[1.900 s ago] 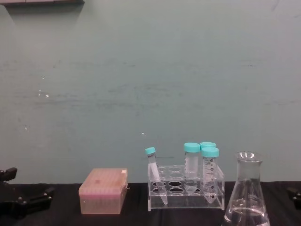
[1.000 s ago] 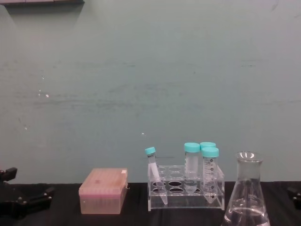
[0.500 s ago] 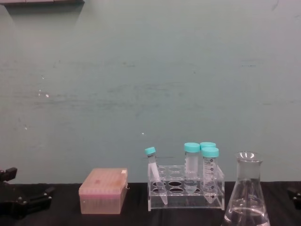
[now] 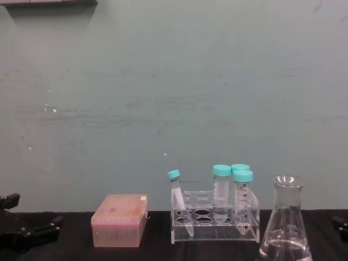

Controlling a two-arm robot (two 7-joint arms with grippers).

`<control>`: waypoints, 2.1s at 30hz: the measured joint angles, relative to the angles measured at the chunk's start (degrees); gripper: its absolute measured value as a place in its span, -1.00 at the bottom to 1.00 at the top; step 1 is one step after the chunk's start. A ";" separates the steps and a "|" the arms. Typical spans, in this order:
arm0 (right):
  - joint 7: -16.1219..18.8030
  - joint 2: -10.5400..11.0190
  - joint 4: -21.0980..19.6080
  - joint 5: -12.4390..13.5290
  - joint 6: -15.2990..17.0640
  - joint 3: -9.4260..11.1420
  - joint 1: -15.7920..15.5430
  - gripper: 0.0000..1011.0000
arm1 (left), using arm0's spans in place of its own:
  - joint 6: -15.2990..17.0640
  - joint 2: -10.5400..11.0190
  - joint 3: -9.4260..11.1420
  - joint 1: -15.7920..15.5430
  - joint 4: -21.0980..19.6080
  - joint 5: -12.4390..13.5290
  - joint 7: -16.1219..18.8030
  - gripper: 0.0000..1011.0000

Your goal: Pick up the beaker with the right gripper, shake it three times, and then put it down.

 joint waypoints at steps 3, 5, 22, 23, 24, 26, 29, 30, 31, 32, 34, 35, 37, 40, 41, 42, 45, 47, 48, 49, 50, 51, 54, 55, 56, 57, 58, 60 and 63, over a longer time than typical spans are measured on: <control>0.00 0.00 0.00 0.00 0.00 0.00 0.00 0.98 | 0.00 0.00 0.00 0.00 0.00 0.00 0.00 0.98; 0.00 0.00 0.00 0.00 0.00 0.00 0.00 0.98 | 0.00 0.00 0.00 0.00 0.00 0.00 0.00 0.98; 0.00 0.00 0.00 0.00 0.00 0.00 0.00 0.98 | 0.00 0.00 0.00 0.00 0.00 0.00 0.00 0.98; 0.00 0.00 0.00 0.00 0.00 0.00 0.00 0.98 | 0.00 0.00 0.00 0.00 0.00 0.00 0.00 0.98; 0.00 0.00 0.00 0.00 0.00 0.00 0.00 0.98 | 0.00 0.00 0.00 0.00 0.00 0.00 0.00 0.98; 0.00 0.00 0.00 0.00 0.00 0.00 0.00 0.98 | 0.00 0.00 0.00 0.00 0.00 0.00 0.00 0.98; 0.00 0.00 0.00 0.00 0.00 0.00 0.00 0.98 | 0.00 0.00 0.00 0.00 0.00 0.00 0.00 0.98; 0.00 0.00 0.00 0.00 0.00 0.00 0.00 0.98 | 0.00 0.00 0.00 0.00 0.00 0.00 0.00 0.98; 0.00 0.00 0.00 0.00 0.00 0.00 0.00 0.98 | 0.00 0.00 0.00 0.00 0.00 0.00 0.00 0.98; 0.00 0.00 0.00 0.00 0.00 0.00 0.00 0.98 | 0.00 0.00 0.00 0.00 0.00 0.00 0.00 0.98; 0.00 0.00 0.00 0.00 0.00 0.00 0.00 0.98 | 0.00 0.00 0.00 0.00 0.00 0.00 0.00 0.98; 0.00 0.00 0.00 0.00 0.00 0.00 0.00 0.98 | 0.00 0.00 0.00 0.00 0.00 0.00 0.00 0.98; 0.00 0.00 0.00 0.00 0.00 0.00 0.00 0.98 | 0.00 0.00 0.00 0.00 0.00 0.00 0.00 0.98; 0.00 0.00 0.00 0.00 0.00 0.00 0.00 0.98 | 0.00 0.00 0.00 0.00 0.00 0.00 0.00 0.98; 0.00 0.00 0.00 0.00 0.00 0.00 0.00 0.98 | 0.00 0.00 0.00 0.00 0.00 0.00 0.00 0.98; 0.00 0.00 0.00 0.00 0.00 0.00 0.00 0.98 | 0.00 0.00 0.00 0.00 0.00 0.00 0.00 0.98; 0.00 0.00 0.00 0.00 0.00 0.00 0.00 0.98 | 0.00 0.00 0.00 0.00 0.00 0.00 0.00 0.98; 0.00 0.00 0.00 0.00 0.00 0.00 0.00 0.98 | 0.00 0.00 0.00 0.00 0.00 0.00 0.00 0.98; 0.00 0.00 0.00 0.00 0.00 0.00 0.00 0.98 | 0.00 0.00 0.00 0.00 0.00 0.00 0.00 0.98; 0.00 0.00 0.00 0.00 0.00 0.00 0.00 0.98 | 0.00 0.00 0.00 0.00 0.00 0.00 0.00 0.98; 0.00 0.00 0.00 0.00 0.00 0.00 0.00 0.98 | 0.00 0.00 0.00 0.00 0.00 0.00 0.00 0.98; 0.00 0.00 0.00 0.00 0.00 0.00 0.00 0.98 | 0.00 0.00 0.00 0.00 0.00 0.00 0.00 0.98; 0.00 0.00 0.00 0.00 0.00 0.00 0.00 0.98 | 0.00 0.00 0.00 0.00 0.00 0.00 0.00 0.98; 0.00 0.00 0.00 0.00 0.00 0.00 0.00 0.98 | 0.00 0.00 0.00 0.00 0.00 0.00 0.00 0.98; 0.00 0.00 0.00 0.00 0.00 0.00 0.00 0.98 | 0.00 0.00 0.00 0.00 0.00 0.00 0.00 0.98; 0.00 0.00 0.00 0.00 0.00 0.00 0.00 0.98 | 0.00 0.00 0.00 0.00 0.00 0.00 0.00 0.98; 0.00 0.00 0.00 0.00 0.00 0.00 0.00 0.98 | 0.00 0.00 0.00 0.00 0.00 0.00 0.00 0.98; 0.00 0.00 0.00 0.00 0.00 0.00 0.00 0.98 | 0.00 0.00 0.00 0.00 0.00 0.00 0.00 0.98; 0.00 0.00 0.00 0.00 0.00 0.00 0.00 0.98 | 0.00 0.00 0.00 0.00 0.00 0.00 0.00 0.98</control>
